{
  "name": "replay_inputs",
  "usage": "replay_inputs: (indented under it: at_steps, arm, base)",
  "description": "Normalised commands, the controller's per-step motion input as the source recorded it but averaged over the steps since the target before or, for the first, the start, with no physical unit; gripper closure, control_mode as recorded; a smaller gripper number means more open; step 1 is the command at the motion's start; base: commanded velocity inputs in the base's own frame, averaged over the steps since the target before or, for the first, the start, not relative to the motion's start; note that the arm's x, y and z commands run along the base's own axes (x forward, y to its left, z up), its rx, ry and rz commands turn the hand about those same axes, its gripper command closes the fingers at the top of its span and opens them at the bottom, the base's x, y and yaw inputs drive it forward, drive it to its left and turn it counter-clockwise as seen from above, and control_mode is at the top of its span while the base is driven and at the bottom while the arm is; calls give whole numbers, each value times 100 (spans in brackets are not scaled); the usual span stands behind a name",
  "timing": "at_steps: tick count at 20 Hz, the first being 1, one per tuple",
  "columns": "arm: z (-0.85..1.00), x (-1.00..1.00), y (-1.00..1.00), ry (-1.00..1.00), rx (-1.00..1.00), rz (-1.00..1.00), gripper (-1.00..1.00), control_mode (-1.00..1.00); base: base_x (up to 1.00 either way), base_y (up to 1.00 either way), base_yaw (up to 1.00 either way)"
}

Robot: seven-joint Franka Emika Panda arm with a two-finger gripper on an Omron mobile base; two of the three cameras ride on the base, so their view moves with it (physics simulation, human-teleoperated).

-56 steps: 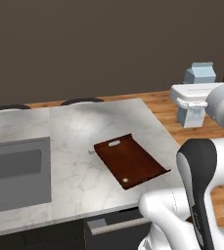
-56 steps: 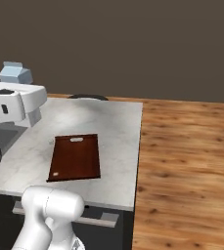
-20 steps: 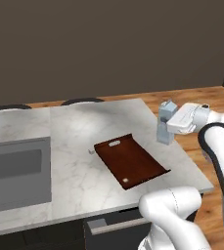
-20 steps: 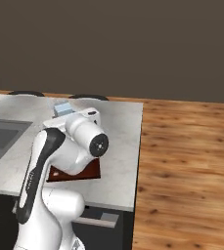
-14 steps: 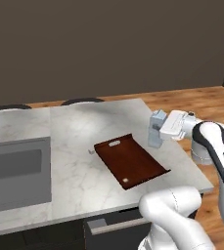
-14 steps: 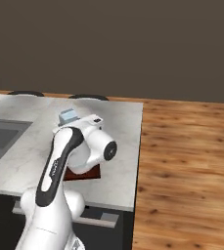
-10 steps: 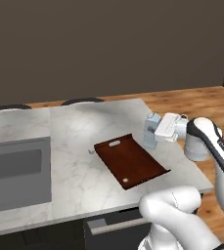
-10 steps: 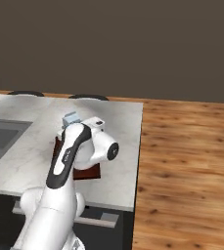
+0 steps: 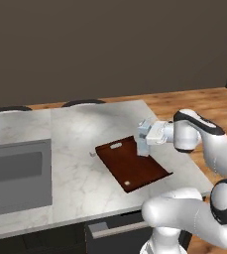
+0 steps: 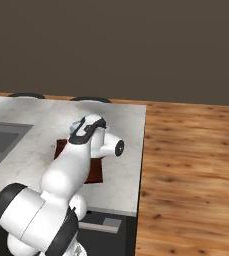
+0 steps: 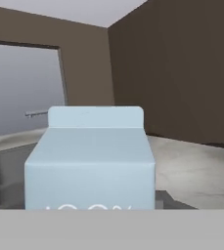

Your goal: Take out the milk from the fridge and place it on the tray on the counter. Then take the sugar cube near the tray and place it in the tray.

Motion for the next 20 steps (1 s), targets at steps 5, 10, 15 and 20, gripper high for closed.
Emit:
replay_inputs:
  at_steps: [5,10,15,20]
  arm:
    - [-57,33,-15,-2,0,17,100,-100]
    - [-52,17,-17,-25,0,18,100,-100]
    - [-42,25,-4,-17,0,12,100,-100]
    - [-11,24,1,12,0,0,100,-100]
  base:
    - [0,0,0]
    - [0,0,0]
    - [0,0,0]
    - [0,0,0]
